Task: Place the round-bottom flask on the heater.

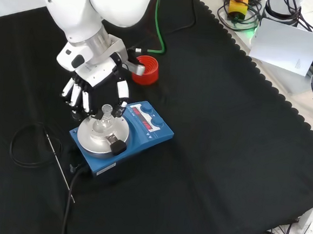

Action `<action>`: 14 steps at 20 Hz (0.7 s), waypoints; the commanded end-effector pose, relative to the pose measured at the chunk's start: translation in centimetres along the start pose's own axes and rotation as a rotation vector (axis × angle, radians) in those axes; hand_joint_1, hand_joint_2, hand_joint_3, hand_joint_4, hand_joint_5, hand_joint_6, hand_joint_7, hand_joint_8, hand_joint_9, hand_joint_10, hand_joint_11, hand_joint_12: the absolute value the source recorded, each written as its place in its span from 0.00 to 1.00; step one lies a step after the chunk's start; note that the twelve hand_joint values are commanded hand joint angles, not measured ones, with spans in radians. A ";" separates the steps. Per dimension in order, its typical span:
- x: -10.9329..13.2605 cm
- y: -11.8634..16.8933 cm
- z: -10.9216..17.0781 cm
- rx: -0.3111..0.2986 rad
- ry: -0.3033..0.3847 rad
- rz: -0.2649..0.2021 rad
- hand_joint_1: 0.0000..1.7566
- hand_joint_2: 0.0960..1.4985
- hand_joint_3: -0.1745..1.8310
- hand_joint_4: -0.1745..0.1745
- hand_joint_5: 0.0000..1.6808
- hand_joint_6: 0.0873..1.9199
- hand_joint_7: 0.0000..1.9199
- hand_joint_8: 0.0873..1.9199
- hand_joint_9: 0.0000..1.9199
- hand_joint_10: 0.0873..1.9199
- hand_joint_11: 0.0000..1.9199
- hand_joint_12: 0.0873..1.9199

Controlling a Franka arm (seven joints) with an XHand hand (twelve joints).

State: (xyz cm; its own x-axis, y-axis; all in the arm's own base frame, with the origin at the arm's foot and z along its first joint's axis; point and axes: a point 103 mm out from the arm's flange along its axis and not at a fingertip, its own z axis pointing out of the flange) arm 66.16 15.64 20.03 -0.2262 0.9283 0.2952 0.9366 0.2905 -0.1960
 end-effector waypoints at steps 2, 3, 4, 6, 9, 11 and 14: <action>-1.1 0.6 0.1 0.007 -0.025 0.031 0.62 0.35 0.55 1.00 0.67 0.54 0.30 0.33 0.40 0.26 0.18 0.69; -1.2 0.7 0.2 0.007 -0.025 0.032 0.62 0.35 0.55 1.00 0.67 0.54 0.30 0.33 0.40 0.26 0.18 0.69; -1.3 0.7 0.4 0.007 -0.024 0.034 0.62 0.35 0.55 1.00 0.67 0.54 0.30 0.33 0.40 0.26 0.18 0.69; -1.4 0.8 0.6 0.010 -0.016 0.036 0.62 0.35 0.55 1.00 0.67 0.54 0.30 0.33 0.40 0.26 0.18 0.69; -1.2 0.9 0.8 0.011 -0.023 0.039 0.62 0.35 0.55 1.00 0.67 0.54 0.30 0.33 0.40 0.26 0.18 0.69; -1.0 0.9 0.9 0.011 -0.027 0.039 0.62 0.35 0.55 1.00 0.67 0.54 0.30 0.33 0.40 0.26 0.18 0.69; -1.1 0.9 0.8 0.013 -0.016 0.029 0.62 0.35 0.55 1.00 0.67 0.54 0.30 0.33 0.40 0.26 0.18 0.69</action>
State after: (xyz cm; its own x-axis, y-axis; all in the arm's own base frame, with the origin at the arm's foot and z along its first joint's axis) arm 67.04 15.17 18.79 -0.1979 0.9434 0.2660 0.9412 0.2587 -0.2171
